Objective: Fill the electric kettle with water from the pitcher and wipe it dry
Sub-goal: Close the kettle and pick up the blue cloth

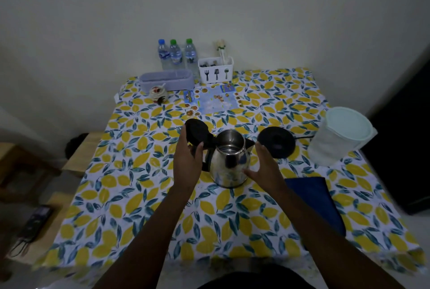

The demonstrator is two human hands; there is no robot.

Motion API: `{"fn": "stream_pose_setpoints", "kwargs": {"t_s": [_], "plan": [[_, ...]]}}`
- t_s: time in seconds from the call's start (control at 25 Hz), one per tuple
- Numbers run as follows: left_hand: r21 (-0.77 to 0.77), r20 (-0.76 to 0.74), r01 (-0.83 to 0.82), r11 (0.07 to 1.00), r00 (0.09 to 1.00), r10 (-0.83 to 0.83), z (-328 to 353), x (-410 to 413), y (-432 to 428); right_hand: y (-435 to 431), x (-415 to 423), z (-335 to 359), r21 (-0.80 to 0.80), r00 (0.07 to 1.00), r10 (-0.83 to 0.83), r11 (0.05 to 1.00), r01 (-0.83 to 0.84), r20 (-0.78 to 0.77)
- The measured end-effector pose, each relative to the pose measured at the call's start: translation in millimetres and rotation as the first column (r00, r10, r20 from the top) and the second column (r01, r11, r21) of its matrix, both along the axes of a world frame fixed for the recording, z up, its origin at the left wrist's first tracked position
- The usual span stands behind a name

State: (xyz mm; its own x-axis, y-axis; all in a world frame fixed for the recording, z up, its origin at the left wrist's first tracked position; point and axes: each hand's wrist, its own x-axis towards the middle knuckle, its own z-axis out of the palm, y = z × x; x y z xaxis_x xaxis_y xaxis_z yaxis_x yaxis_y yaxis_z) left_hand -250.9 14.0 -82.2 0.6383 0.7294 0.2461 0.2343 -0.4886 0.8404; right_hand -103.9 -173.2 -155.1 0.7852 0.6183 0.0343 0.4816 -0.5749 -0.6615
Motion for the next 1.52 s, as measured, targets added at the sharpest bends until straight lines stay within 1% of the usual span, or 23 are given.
{"fn": "stream_pose_setpoints", "kwargs": {"t_s": [0.08,0.16,0.2,0.24,0.28,0.32,0.36,0.4,0.52,0.64,0.72,0.8,0.88,0.92,0.96,1.0,1.08,1.12,1.16,1.24,1.32,1.36,1.52], "plan": [[0.078,-0.003,0.079,0.994,0.997,-0.079,6,12,-6,-9,-1,-3,-0.009,1.0,0.002,1.0,-0.002,-0.011],[0.172,-0.068,0.195,0.966,0.98,-0.186,10,29,-16,-21,0,-8,-0.019,1.0,0.004,1.0,-0.004,-0.014],[0.244,-0.143,0.285,0.927,0.956,-0.256,10,39,-20,-29,2,-11,-0.04,1.0,0.001,0.999,-0.001,-0.014],[0.308,-0.259,0.382,0.872,0.915,-0.31,9,48,-24,-37,5,-14,-0.067,1.0,-0.008,0.998,0.007,-0.025],[0.343,-0.386,0.466,0.816,0.862,-0.329,5,54,-29,-45,8,-16,-0.091,0.999,-0.025,0.996,0.021,-0.042],[0.355,-0.493,0.519,0.778,0.811,-0.316,0,57,-34,-52,11,-18,-0.11,0.998,-0.041,0.993,0.036,-0.05],[0.355,-0.558,0.536,0.766,0.779,-0.287,-6,57,-38,-60,13,-21,-0.125,0.997,-0.052,0.991,0.045,-0.052],[0.359,-0.584,0.528,0.769,0.77,-0.256,-13,56,-42,-68,15,-25,-0.139,0.996,-0.063,0.989,0.054,-0.058],[0.429,-0.59,0.48,0.765,0.79,-0.166,-23,54,-53,-88,14,-34,-0.179,0.994,-0.08,0.982,0.065,-0.078],[0.437,-0.61,0.458,0.774,0.783,-0.119,-22,58,-58,-103,13,-42,-0.239,0.998,-0.052,0.97,0.043,-0.031],[0.432,-0.623,0.45,0.781,0.776,-0.103,-23,59,-59,-112,10,-45,-0.284,0.998,-0.064,0.957,0.063,0.008],[0.487,-0.607,0.46,0.742,0.79,-0.091,-27,58,-66,-126,9,-51,-0.374,0.995,-0.093,0.922,0.095,0.024],[0.538,-0.56,0.515,0.668,0.81,-0.174,-38,59,-86,-143,8,-59,-0.485,0.994,-0.103,0.868,0.104,0.029],[0.534,-0.552,0.561,0.632,0.798,-0.243,-47,60,-99,-152,8,-65,-0.525,0.994,-0.108,0.845,0.103,0.023],[0.497,-0.564,0.614,0.613,0.766,-0.309,-58,61,-111,-160,8,-70,-0.55,0.992,-0.122,0.828,0.108,0.012],[0.418,-0.6,0.671,0.612,0.71,-0.369,-69,63,-124,-169,9,-75,-0.57,0.99,-0.143,0.813,0.116,-0.002],[0.202,-0.695,0.764,0.613,0.553,-0.459,-92,68,-144,-182,12,-83,-0.594,0.985,-0.168,0.797,0.109,-0.045],[0.123,-0.727,0.791,0.599,0.483,-0.488,-104,71,-152,-187,14,-87,-0.602,0.983,-0.168,0.793,0.092,-0.071],[0.072,-0.744,0.807,0.586,0.435,-0.508,-114,72,-159,-189,14,-89,-0.605,0.984,-0.161,0.792,0.08,-0.08],[0.004,-0.759,0.817,0.576,0.377,-0.531,-127,73,-169,-190,14,-93,-0.607,0.988,-0.148,0.79,0.088,-0.049],[-0.021,-0.779,0.813,0.582,0.352,-0.519,-137,71,-178,-191,15,-93,-0.603,0.991,-0.135,0.79,0.114,0.009],[-0.023,-0.78,0.804,0.595,0.358,-0.513,-141,70,-181,-191,17,-92,-0.595,0.991,-0.131,0.793,0.127,0.038],[-0.037,-0.746,0.75,0.661,0.419,-0.517,-146,70,-186,-188,30,-92,-0.515,0.991,-0.074,0.848,0.123,0.116]]}}
